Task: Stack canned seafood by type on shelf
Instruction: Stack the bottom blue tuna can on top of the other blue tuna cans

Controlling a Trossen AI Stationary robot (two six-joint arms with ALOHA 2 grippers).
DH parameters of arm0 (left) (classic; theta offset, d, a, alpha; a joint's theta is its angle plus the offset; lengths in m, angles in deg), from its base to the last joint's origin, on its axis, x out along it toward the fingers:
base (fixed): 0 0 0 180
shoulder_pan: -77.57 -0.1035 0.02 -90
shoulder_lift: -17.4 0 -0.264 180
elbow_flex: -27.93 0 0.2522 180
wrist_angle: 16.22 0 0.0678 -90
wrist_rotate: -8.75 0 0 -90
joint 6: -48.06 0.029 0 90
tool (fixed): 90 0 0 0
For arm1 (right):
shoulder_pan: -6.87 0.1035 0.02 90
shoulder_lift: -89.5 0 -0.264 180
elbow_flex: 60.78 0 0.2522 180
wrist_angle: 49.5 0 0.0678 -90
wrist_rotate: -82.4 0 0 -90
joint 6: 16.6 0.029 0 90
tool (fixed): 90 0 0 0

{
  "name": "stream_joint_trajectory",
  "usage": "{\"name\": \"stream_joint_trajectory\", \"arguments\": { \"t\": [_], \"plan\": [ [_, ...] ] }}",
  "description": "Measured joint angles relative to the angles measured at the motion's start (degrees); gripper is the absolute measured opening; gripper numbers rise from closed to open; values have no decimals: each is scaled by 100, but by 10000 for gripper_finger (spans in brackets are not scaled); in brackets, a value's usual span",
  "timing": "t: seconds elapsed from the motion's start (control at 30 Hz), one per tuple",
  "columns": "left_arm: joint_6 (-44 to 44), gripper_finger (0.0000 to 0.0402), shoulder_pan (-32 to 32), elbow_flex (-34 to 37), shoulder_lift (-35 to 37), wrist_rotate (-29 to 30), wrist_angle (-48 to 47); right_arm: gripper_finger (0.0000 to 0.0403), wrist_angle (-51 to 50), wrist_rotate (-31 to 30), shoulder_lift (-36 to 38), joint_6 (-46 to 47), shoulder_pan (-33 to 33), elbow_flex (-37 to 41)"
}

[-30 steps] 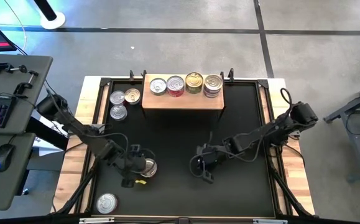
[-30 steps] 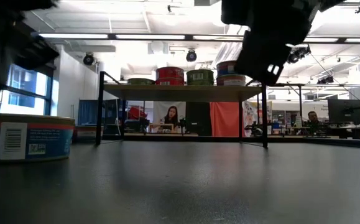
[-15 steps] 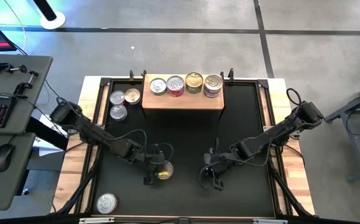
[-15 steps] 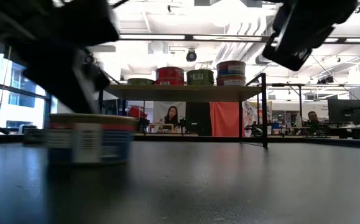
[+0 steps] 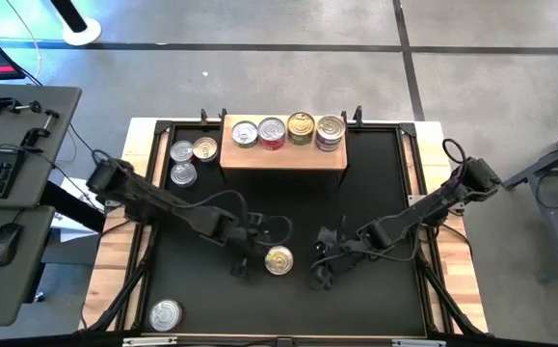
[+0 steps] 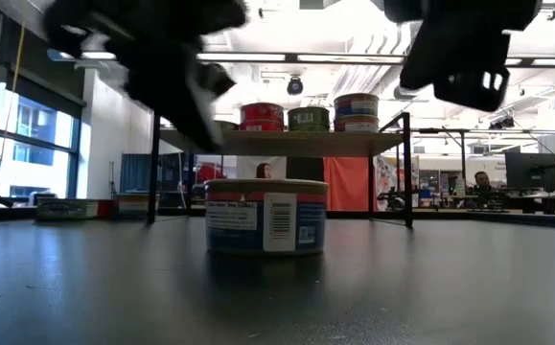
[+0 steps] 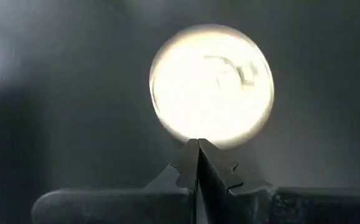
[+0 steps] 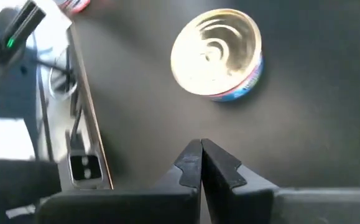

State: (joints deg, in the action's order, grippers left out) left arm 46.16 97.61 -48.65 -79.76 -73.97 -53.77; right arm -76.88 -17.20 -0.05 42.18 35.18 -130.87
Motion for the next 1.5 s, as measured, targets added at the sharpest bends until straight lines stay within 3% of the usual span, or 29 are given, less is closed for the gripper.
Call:
{"name": "stream_joint_trajectory", "arguments": {
  "t": [0.13,0.3,0.43,0.53,0.73,0.93,1.27,1.5],
  "plan": [
    [-370,0,291,904,918,82,317,0,10,-8,-216,842,-130,0],
    [-1136,0,733,2526,1920,520,2088,0,545,3,-776,1589,-182,-6],
    [-1243,0,820,3237,2085,524,3398,0,850,290,-1355,1951,-202,-179],
    [-1152,0,796,3161,2016,532,3835,0,806,366,-1705,2034,-205,-265],
    [-716,0,753,2630,1494,660,3816,0,647,55,-1786,1850,-248,-387],
    [-1084,0,995,2132,799,1040,3847,0,-450,-57,-1604,1040,-422,-617],
    [-1588,0,1047,1544,-107,2038,3756,0,-411,333,-1618,-477,-535,-658],
    [-1689,0,793,1410,-496,1696,3519,0,-79,203,-1717,-771,-504,-651]
  ]
}}
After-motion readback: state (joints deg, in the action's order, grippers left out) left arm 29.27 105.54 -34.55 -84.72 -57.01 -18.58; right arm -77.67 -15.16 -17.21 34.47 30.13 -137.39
